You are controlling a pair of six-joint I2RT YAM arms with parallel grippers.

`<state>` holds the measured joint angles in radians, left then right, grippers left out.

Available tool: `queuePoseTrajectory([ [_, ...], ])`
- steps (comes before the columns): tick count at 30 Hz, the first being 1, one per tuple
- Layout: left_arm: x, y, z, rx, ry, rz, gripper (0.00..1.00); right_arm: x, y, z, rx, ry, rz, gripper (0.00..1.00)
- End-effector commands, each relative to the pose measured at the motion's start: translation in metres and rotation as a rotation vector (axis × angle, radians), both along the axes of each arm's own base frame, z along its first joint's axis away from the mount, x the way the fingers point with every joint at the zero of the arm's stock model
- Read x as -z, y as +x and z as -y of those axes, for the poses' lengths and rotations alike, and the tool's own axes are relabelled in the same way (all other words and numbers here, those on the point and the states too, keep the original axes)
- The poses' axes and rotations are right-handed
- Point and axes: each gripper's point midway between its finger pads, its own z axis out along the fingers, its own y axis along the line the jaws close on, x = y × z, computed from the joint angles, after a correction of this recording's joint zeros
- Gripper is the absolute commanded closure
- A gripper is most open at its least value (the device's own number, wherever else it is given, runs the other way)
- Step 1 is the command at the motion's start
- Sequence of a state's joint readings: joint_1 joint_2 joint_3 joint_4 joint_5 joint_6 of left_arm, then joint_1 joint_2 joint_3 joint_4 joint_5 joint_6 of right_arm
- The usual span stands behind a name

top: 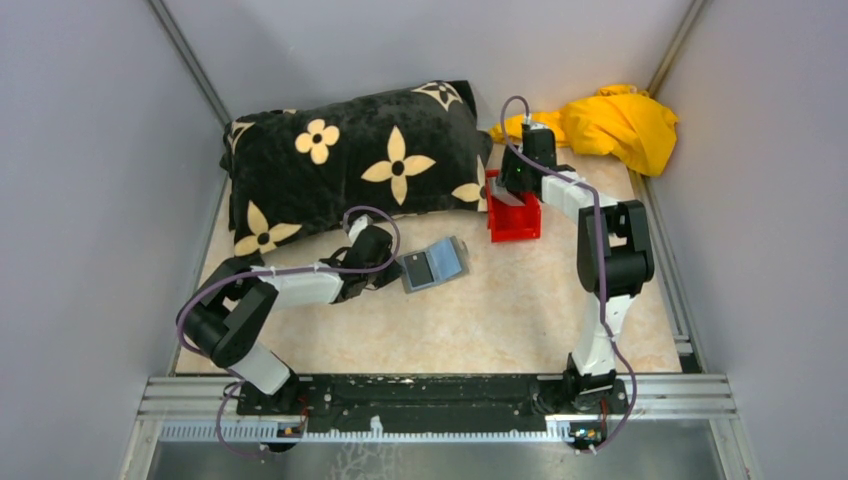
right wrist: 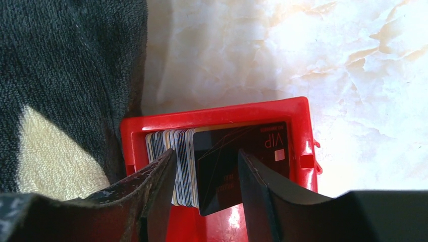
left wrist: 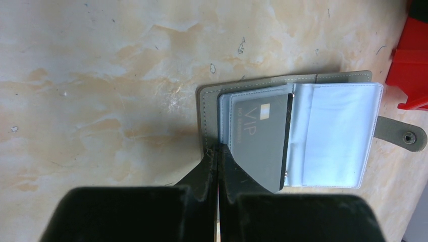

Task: Put the credit cards into the card holder
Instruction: Pick up the credit card from the storage box.

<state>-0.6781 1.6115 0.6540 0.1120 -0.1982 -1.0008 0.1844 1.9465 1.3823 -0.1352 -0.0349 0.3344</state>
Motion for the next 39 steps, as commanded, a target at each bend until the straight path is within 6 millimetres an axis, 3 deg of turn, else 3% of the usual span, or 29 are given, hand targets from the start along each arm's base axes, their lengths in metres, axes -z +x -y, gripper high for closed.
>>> queuePoseTrajectory([
  [1,0.087,-0.089,-0.084,0.018,0.353,-0.353,1.00,-0.010,0.004,-0.005,-0.016,0.037,0.019,0.53],
  [11,0.089,-0.091,-0.084,0.017,0.342,-0.355,1.00,-0.035,0.001,-0.013,-0.037,0.081,0.059,0.56],
  [29,0.089,-0.094,-0.084,0.019,0.329,-0.355,1.00,-0.057,-0.004,-0.025,-0.062,0.092,0.089,0.61],
  [39,0.088,-0.095,-0.084,0.022,0.322,-0.353,1.00,-0.053,-0.008,-0.028,-0.067,0.043,0.075,0.72],
])
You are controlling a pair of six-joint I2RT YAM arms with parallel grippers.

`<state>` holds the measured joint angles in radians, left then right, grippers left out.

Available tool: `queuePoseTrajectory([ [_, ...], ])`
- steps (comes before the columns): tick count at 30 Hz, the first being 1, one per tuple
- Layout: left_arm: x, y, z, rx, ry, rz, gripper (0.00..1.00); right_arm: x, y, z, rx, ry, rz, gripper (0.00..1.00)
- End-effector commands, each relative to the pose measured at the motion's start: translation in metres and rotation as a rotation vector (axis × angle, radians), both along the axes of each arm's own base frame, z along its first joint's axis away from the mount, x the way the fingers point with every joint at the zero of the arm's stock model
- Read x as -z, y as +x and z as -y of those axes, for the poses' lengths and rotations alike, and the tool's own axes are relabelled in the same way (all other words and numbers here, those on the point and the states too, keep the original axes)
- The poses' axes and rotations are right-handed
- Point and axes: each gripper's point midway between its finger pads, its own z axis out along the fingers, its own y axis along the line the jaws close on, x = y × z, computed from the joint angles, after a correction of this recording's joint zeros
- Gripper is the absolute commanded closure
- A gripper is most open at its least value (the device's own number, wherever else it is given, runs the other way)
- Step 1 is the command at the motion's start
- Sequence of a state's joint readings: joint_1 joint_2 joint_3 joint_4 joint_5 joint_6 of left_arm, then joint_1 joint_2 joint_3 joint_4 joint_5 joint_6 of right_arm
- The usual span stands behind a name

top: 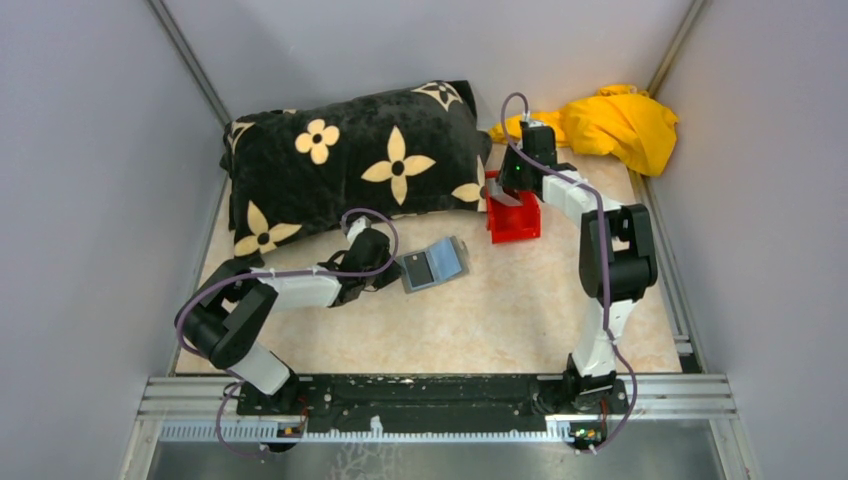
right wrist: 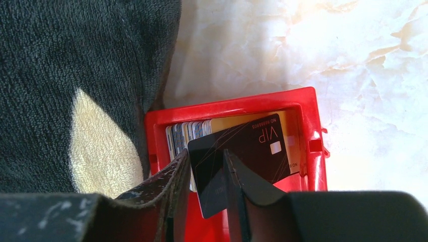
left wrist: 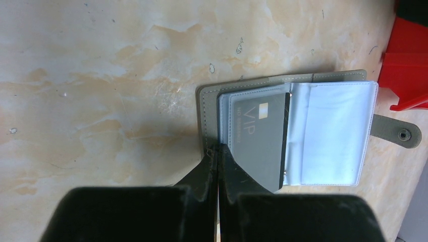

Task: Put the credit cards into the card holder
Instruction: Pick up the credit card from the storage box.

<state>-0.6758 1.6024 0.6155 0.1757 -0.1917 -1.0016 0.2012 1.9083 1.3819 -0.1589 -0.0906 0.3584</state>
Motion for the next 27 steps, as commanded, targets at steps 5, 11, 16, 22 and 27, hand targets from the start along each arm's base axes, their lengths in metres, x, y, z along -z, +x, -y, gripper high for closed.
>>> queuePoseTrajectory([
  [5,0.088,-0.094,-0.084,0.022,0.347,-0.373,1.00,-0.041,-0.001,-0.012,-0.020,-0.091,0.083,0.78],
  [11,0.087,-0.094,-0.083,0.021,0.344,-0.373,1.00,-0.049,-0.004,-0.012,-0.014,-0.209,0.102,0.86],
  [16,0.086,-0.092,-0.082,0.024,0.343,-0.367,1.00,-0.054,-0.005,-0.007,0.005,-0.267,0.106,0.95],
  [22,0.083,-0.093,-0.083,0.016,0.340,-0.361,1.00,-0.059,-0.011,0.013,0.065,-0.344,0.110,1.00],
  [27,0.079,-0.093,-0.085,0.003,0.336,-0.354,0.98,-0.069,-0.016,0.029,0.109,-0.400,0.125,1.00],
])
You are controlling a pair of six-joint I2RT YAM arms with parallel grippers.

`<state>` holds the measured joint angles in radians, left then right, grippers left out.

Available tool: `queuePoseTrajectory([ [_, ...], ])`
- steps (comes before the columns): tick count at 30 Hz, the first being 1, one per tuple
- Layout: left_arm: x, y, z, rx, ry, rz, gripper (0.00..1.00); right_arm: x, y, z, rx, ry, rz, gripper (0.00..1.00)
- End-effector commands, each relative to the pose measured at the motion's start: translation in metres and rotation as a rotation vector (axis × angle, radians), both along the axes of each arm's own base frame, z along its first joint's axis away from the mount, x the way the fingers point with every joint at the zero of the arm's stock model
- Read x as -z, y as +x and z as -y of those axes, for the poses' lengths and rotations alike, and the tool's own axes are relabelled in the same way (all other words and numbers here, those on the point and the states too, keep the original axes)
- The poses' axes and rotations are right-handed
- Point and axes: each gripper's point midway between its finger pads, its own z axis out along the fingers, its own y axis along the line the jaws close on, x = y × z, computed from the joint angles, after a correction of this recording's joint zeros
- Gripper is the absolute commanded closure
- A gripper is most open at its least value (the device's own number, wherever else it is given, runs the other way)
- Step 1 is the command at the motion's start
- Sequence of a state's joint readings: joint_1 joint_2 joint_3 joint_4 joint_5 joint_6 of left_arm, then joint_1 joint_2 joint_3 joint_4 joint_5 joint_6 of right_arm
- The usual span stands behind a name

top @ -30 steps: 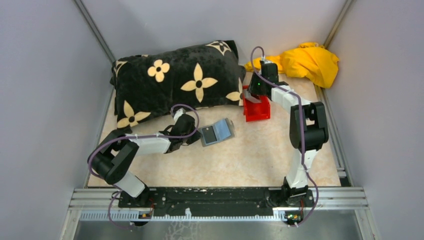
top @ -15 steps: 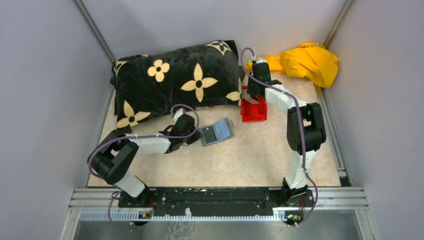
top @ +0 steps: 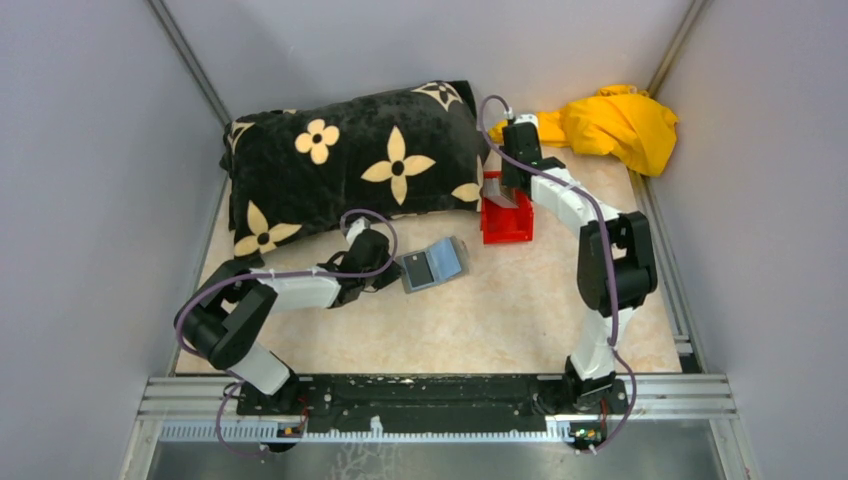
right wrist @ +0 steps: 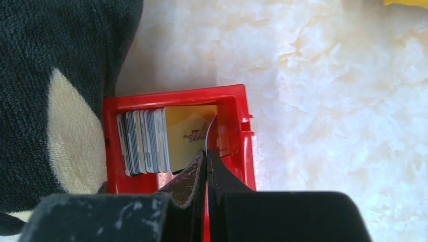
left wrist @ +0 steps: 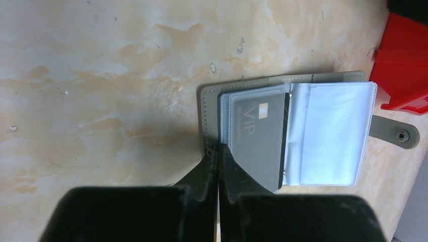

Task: Put the credit cards into the card holder
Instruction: Pick up the credit card from the storage box.

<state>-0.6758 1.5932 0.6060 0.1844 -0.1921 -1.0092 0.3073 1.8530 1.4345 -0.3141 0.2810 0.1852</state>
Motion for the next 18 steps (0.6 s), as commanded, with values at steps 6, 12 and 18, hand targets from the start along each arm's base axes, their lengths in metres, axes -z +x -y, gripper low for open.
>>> queuePoseTrajectory([
  [6,0.066,-0.090,-0.085,-0.011,0.326,-0.324,0.96,-0.066,-0.010,0.016,0.052,-0.047,0.148,1.00],
  [12,0.041,-0.083,-0.091,-0.041,0.326,-0.257,0.91,-0.088,-0.018,0.015,0.038,-0.022,0.186,1.00],
  [18,0.029,-0.082,-0.091,-0.052,0.296,-0.221,0.67,-0.118,-0.036,0.012,0.014,0.014,0.243,1.00],
])
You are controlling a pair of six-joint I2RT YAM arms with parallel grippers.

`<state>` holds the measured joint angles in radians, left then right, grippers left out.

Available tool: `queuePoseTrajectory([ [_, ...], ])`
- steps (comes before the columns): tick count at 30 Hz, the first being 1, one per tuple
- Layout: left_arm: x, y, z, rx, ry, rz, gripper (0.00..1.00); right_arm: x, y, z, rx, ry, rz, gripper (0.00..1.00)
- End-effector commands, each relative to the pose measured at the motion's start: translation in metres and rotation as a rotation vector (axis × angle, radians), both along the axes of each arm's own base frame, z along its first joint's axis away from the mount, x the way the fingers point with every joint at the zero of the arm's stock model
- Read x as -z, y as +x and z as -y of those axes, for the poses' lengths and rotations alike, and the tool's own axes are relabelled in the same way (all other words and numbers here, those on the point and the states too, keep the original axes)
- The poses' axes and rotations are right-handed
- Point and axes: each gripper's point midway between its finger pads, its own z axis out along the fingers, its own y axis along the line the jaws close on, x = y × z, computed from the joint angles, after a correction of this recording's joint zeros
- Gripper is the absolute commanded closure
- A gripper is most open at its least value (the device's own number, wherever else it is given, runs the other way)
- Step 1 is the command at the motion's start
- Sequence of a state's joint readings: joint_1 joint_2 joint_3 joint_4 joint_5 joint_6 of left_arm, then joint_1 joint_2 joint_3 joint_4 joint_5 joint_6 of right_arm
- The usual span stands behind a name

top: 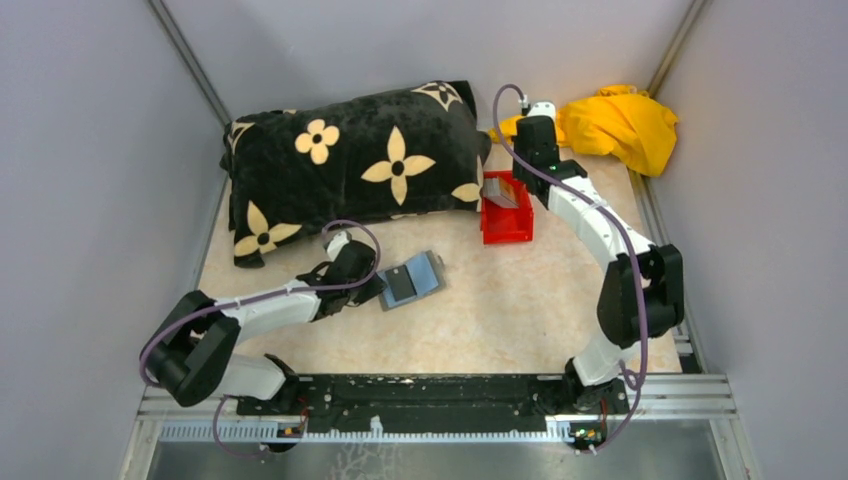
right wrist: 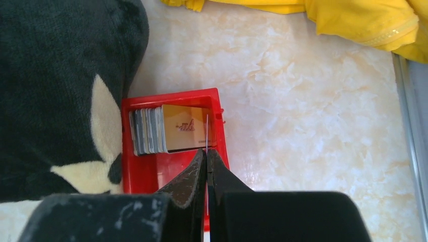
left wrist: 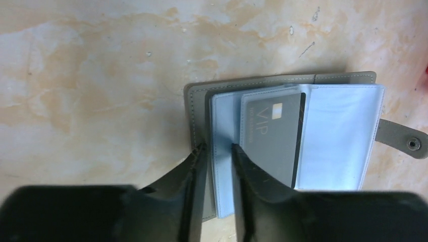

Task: Put the credit cards into the card holder
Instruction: Pick up the credit card from the storage box.

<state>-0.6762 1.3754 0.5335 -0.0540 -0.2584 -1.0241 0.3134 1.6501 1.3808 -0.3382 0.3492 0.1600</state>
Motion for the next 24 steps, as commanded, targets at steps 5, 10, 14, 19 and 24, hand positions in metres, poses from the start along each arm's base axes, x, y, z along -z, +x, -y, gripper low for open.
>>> queuePoseTrajectory([
  [5,0.029,-0.046,-0.048,-0.002,0.191,-0.156,0.51,-0.072,-0.039,-0.024,-0.095,0.087,0.161,1.00],
  [10,0.016,-0.045,-0.050,-0.019,0.186,-0.130,0.49,-0.077,-0.066,-0.045,-0.164,0.118,0.173,1.00],
  [14,0.007,-0.048,-0.054,-0.043,0.186,-0.118,0.53,-0.080,-0.081,-0.062,-0.213,0.134,0.177,1.00],
  [19,0.003,-0.052,-0.065,-0.087,0.203,-0.111,0.60,-0.080,-0.096,-0.094,-0.289,0.141,0.174,1.00],
  [24,-0.002,-0.052,-0.074,-0.122,0.234,-0.102,0.61,-0.078,-0.114,-0.131,-0.374,0.151,0.169,1.00],
])
